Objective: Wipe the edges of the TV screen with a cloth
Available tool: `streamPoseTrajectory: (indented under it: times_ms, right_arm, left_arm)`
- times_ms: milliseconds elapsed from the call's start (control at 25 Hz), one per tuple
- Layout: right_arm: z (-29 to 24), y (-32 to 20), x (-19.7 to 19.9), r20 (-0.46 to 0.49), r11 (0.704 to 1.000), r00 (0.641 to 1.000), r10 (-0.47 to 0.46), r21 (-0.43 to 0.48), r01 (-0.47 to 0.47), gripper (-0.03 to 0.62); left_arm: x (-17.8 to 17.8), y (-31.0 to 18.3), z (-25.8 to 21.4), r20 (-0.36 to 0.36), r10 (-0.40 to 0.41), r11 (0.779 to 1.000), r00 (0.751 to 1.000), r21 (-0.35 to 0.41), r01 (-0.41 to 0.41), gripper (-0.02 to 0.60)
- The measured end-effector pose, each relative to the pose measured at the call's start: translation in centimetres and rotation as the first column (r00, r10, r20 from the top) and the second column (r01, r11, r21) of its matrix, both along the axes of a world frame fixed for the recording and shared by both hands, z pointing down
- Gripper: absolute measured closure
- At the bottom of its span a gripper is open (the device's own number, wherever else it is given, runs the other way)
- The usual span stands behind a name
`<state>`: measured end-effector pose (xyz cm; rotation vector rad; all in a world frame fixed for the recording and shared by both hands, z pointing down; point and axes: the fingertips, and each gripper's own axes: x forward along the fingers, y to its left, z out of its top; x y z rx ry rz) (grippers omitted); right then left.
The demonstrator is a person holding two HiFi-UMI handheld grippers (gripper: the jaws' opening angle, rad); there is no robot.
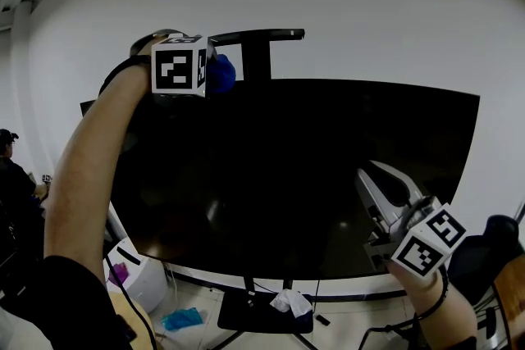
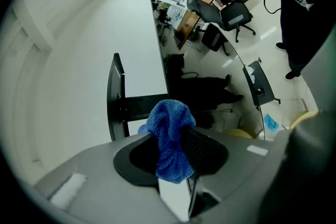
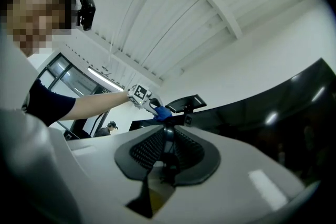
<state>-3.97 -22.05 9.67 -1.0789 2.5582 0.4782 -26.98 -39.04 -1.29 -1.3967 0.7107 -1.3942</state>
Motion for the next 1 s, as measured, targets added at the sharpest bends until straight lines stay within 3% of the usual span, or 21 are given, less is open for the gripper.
streamPoseTrajectory:
  times_ms: [200,400,800,1000]
  right_arm:
    - [0.2,0.5,6.2,-0.012,1.0,1.0,-0.007,-0.011,0.007,0.545]
    - [1.3,0.4,11.4,-0.007,0.999,1.0,0.005,-0.039,-0.006,0.545]
    - [4.2,-0.5,16.7,0.06,0.996,0.997,0.057,-0.075,-0.052,0.545]
    - [4.5,-0.3,20.2,0.078,0.997,0.996,0.033,-0.077,-0.027,0.545]
  left_arm:
    - [5.7,0.1,-0.3,-0.023,-0.018,1.0,1.0,0.006,0.018,0.466]
    - [11.1,0.4,-0.1,0.007,0.005,1.0,1.0,-0.012,-0.005,0.467]
    - [19.6,1.3,-0.2,0.066,0.128,0.992,0.99,-0.011,-0.128,0.469]
    - [25.0,1.7,-0.3,0.044,0.155,0.987,0.987,-0.045,-0.153,0.471]
